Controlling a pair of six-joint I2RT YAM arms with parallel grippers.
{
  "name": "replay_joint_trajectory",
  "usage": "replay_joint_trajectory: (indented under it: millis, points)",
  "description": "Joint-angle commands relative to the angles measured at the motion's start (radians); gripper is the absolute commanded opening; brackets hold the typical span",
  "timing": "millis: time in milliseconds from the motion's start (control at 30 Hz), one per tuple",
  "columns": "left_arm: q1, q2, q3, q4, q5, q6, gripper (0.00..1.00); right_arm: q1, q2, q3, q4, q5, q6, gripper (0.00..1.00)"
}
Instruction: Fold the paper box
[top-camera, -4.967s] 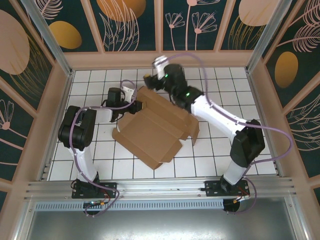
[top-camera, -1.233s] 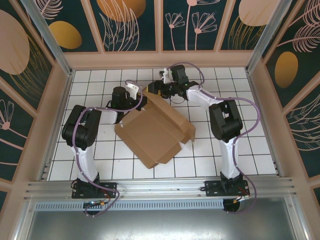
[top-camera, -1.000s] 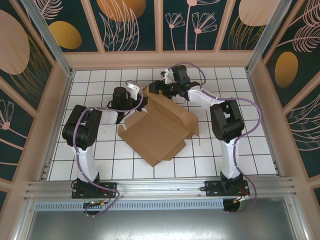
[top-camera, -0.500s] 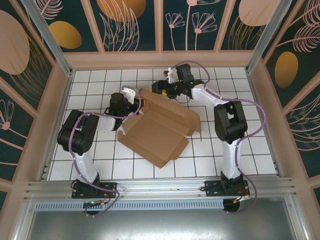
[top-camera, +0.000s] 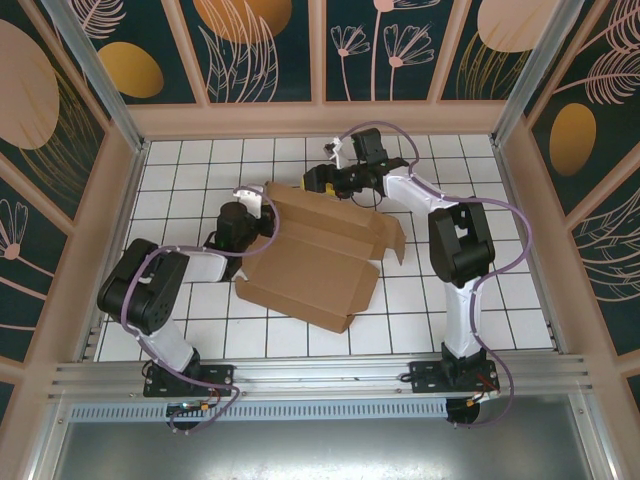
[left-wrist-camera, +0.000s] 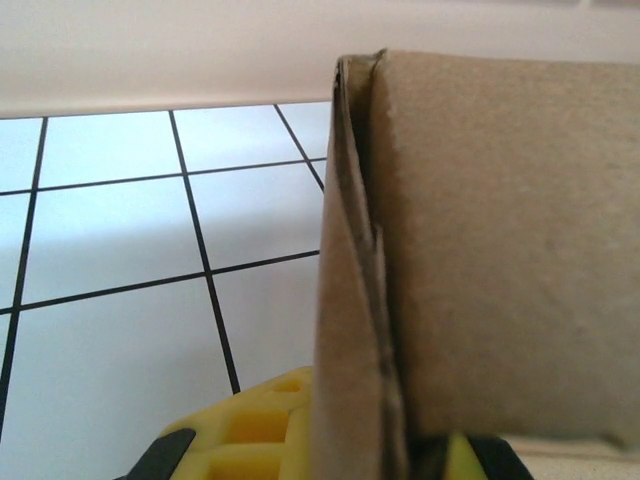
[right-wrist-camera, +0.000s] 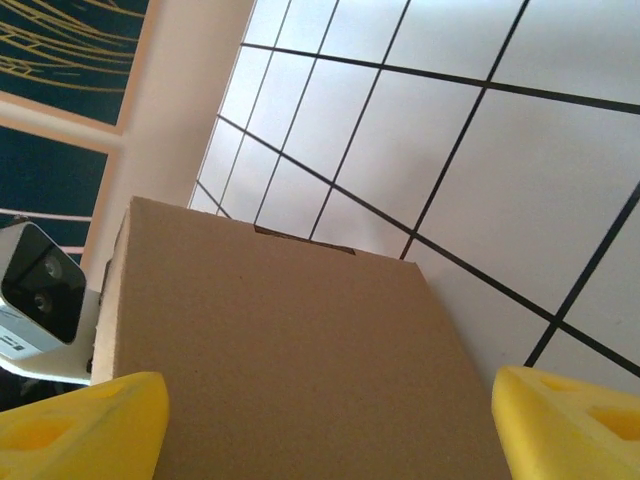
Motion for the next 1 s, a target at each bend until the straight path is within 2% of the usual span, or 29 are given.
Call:
replay_joint_trajectory:
  millis: [0,333,600,700,767,833,967]
  points:
    - [-0.026,-0.02,-0.028,0.071,-0.053,-0.026,0.0,0.015,0.039,0.071,-0.028,-0.068,-0.061,0.84]
    - [-0.035,0.04,-0.002,0.041,-0.021,-0.004,0.0,0.056,0.183,0.291,-0.139,-0.111,-0.118,0.84]
    - [-0.036,0.079,0.013,0.045,-0.002,-0.014,0.03,0.08,0.24,0.332,-0.247,-0.099,-0.207,0.83]
    - [-0.035,0.084,0.008,0.052,-0.01,-0.02,0.09,0.077,0.253,0.325,-0.259,-0.082,-0.214,0.8]
    - [-0.035,0.083,-0.001,0.063,-0.02,-0.013,0.21,0.075,0.26,0.326,-0.268,-0.085,-0.225,0.77]
    - [-0.035,0.086,-0.007,0.075,-0.036,0.0,0.29,0.074,0.266,0.326,-0.279,-0.098,-0.242,0.76]
    - [-0.034,0.106,-0.013,0.102,-0.058,0.015,0.31,0.068,0.272,0.315,-0.287,-0.132,-0.249,0.76]
